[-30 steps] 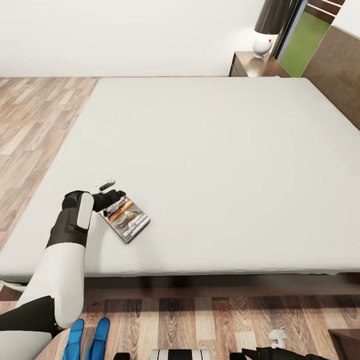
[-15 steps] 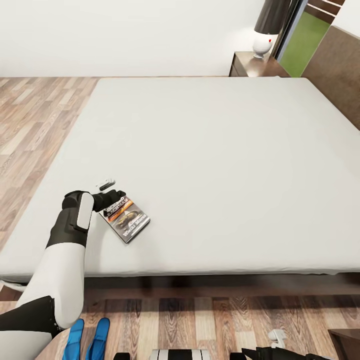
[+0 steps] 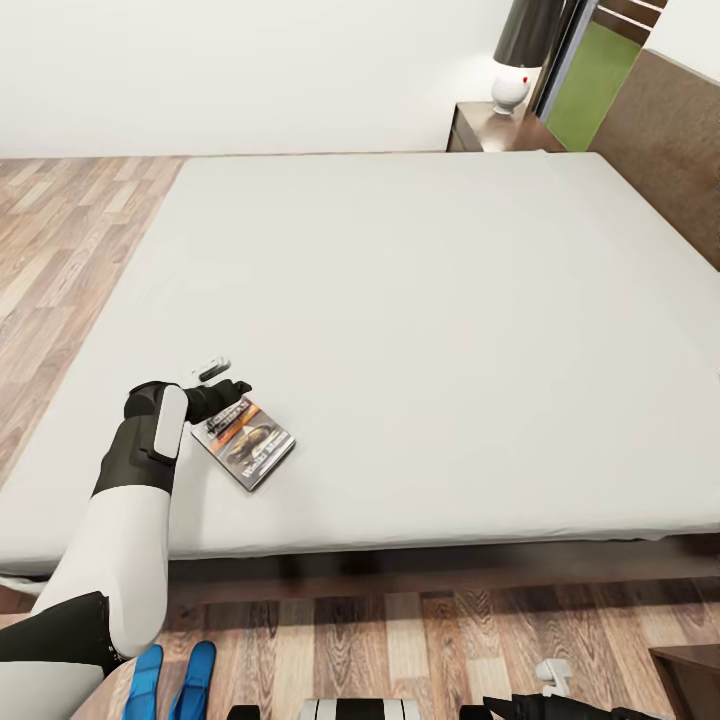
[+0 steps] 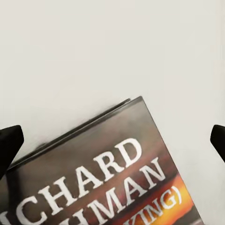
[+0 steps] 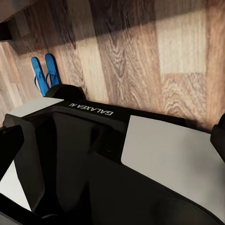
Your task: In the bedroom, move the book from the bed onto either nightstand, and place the two sandals side by side next to the bed.
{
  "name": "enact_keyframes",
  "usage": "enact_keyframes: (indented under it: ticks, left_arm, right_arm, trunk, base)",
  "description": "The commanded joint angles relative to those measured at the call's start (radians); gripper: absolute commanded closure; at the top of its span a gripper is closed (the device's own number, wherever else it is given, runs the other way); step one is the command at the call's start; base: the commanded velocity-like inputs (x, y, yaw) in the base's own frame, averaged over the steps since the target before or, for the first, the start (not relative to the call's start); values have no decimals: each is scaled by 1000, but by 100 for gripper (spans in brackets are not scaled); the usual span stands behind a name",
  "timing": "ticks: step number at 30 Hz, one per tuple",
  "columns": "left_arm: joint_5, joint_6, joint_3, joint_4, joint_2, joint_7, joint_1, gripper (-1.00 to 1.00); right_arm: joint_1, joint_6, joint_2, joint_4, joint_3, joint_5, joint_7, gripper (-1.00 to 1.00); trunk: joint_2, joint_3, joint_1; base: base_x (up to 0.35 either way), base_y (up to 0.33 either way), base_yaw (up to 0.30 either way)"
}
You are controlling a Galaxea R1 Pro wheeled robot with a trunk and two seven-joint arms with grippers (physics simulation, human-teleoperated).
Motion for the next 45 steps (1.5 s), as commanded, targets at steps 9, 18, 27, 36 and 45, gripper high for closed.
enact_keyframes:
  ticks: [9,18,27,36,45]
  left_arm:
    - [12,4,2,-1,-1,9,-1,-100]
    - [12,4,2,-1,-1,9,-1,-100]
    - [12,4,2,-1,-1,9,-1,-100]
    - [12,6,2,-1,-1,9,-1,-100]
    - [12,6,2,-1,-1,9,0,-100]
  right_arm:
    - [0,10,-1,-1,4,-10,2,-100]
    - [0,10,-1,-1,4,-10,1,-100]
    - [0,10,-1,-1,4,-10,2,-100]
    - [0,10,-1,-1,4,-11,3,-100]
    - [0,10,-1,-1,4,-10,2,-100]
  trunk:
    - [0,-1,0]
    - [0,-1,0]
    - [0,-1,0]
    - [0,-1,0]
    - [0,-1,0]
  base:
    - [-105,0,-1]
    - [-50,0,0]
    - [-1,0,-145]
    - [0,0,-129]
    - [-108,0,-3]
